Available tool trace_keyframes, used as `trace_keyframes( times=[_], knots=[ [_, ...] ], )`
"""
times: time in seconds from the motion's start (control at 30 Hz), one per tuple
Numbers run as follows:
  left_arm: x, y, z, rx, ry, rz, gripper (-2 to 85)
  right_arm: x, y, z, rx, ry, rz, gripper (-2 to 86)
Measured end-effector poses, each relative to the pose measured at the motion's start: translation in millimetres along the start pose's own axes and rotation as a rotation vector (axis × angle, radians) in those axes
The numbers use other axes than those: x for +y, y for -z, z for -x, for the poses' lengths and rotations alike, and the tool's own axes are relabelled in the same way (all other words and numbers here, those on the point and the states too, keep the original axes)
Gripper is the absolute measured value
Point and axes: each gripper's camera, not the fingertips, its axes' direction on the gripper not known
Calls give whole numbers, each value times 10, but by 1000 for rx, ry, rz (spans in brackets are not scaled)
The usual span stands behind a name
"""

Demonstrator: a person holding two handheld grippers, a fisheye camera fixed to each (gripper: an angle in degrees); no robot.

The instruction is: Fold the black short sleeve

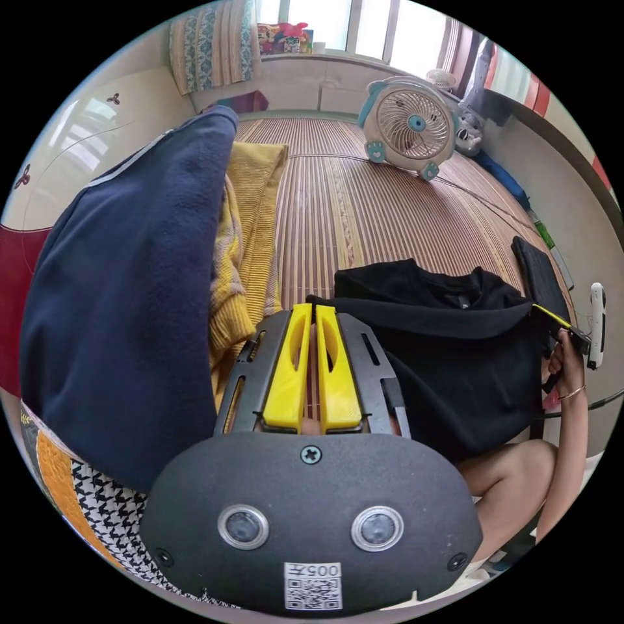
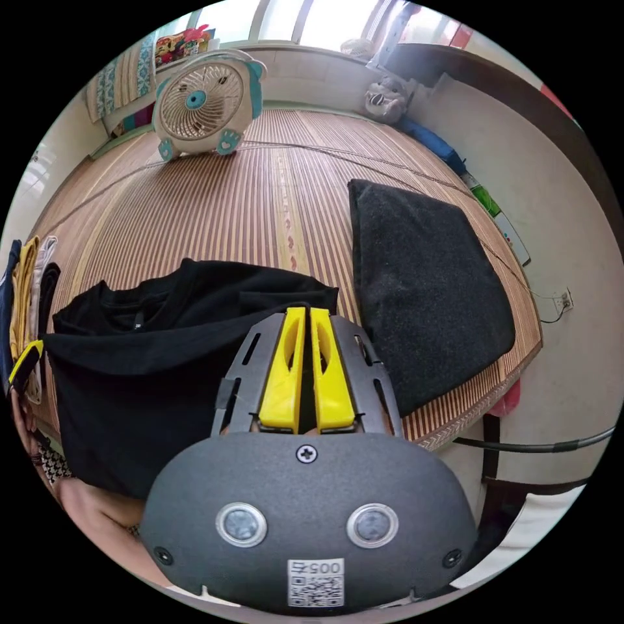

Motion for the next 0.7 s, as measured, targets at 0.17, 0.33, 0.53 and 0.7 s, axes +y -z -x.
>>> trace_keyframes(
  times=[0.17,0.33,0.53,0.7],
  knots=[
    [-17,-266,-63,27,-23,41,20,2,14,98,39,41,-25,-4],
    [118,-204,-100,81,2,-16,21,134,137,2,9,27,-63,21],
    [439,76,-334,93,-16,-139,2,397,416,-150,-81,14,-171,31],
    [582,122,-618,91,-93,-205,2,537,510,-85,-183,86,-195,37]
  ],
)
